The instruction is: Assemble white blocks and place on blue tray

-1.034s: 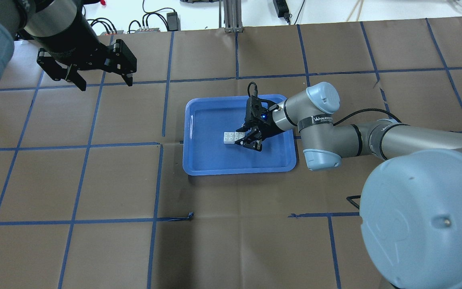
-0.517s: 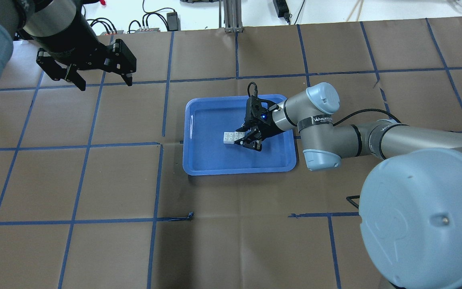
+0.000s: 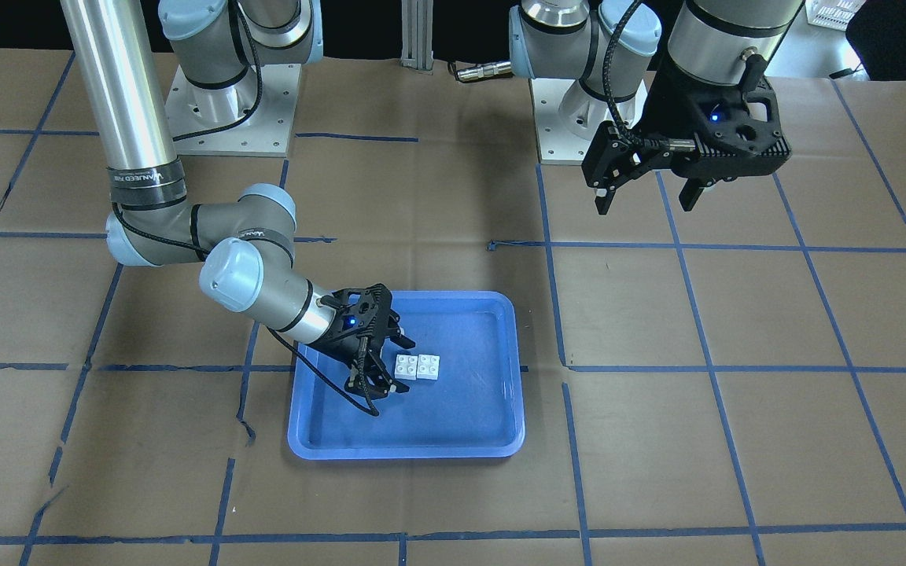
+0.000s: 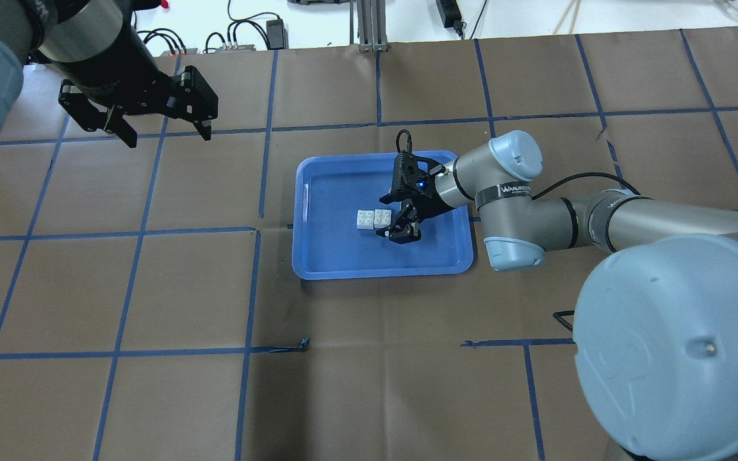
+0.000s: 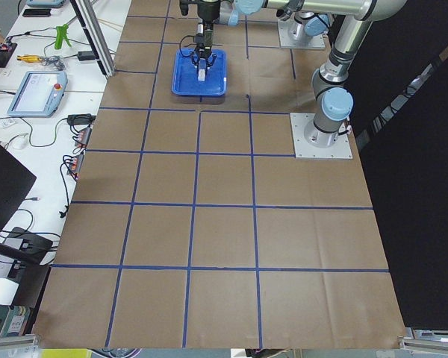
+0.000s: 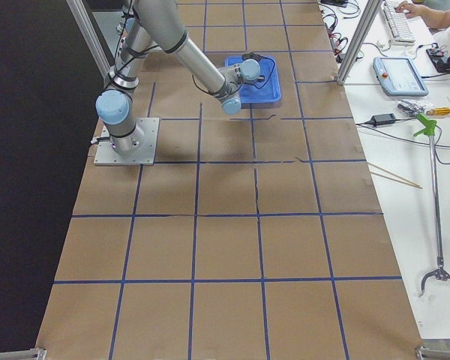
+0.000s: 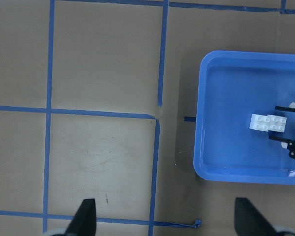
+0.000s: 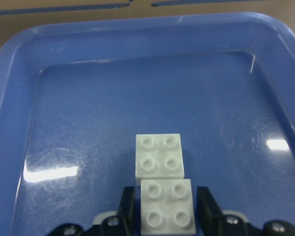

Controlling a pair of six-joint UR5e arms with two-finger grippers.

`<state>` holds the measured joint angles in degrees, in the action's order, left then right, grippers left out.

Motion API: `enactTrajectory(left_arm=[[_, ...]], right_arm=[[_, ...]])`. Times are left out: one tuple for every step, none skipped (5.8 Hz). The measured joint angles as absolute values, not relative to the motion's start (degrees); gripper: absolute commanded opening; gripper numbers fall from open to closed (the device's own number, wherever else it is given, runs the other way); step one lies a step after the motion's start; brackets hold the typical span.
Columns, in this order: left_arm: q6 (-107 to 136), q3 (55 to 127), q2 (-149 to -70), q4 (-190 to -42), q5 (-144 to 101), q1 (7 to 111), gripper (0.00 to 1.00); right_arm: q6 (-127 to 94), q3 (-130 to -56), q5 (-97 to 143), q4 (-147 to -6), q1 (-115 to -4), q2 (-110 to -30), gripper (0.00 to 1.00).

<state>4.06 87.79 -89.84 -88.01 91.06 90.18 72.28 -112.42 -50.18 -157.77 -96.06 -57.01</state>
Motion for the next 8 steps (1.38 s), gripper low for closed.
enactTrajectory(left_arm=[[4.1, 87.74, -90.15, -87.9, 91.01, 90.2, 1.0], [3.96, 87.41, -91.19, -87.69, 90.92, 90.19, 1.0], [3.14, 86.56, -92.38, -87.7, 91.26, 90.13, 1.0], [2.32, 85.35, -93.18, -88.02, 91.42, 90.1, 1.0], [1.95, 84.74, -93.96, -89.79, 91.16, 90.09, 1.0], [1.61, 84.77, -94.69, -90.68, 90.96, 90.14, 1.0], [1.38, 84.77, -94.36, -89.24, 90.9, 90.6, 1.0], [1.54, 84.91, -92.93, -87.35, 90.89, 91.42, 1.0]], right_arm=[[70.42, -111.87, -50.35, -157.74, -96.06, -57.26, 1.0], [67.81, -110.35, -50.75, -157.51, -96.05, -57.52, 1.0], [64.69, -108.16, -51.95, -156.12, -96.0, -58.31, 1.0], [62.32, -105.84, -54.56, -151.11, -95.89, -60.36, 1.0], [60.25, -102.75, -58.69, -140.82, -95.55, -63.75, 1.0], [54.75, -98.37, -65.44, -128.72, -94.84, -67.09, 1.0], [45.71, -93.75, -72.68, -118.22, -93.52, -69.46, 1.0], [36.98, -90.01, -77.15, -108.46, -91.32, -71.72, 1.0]])
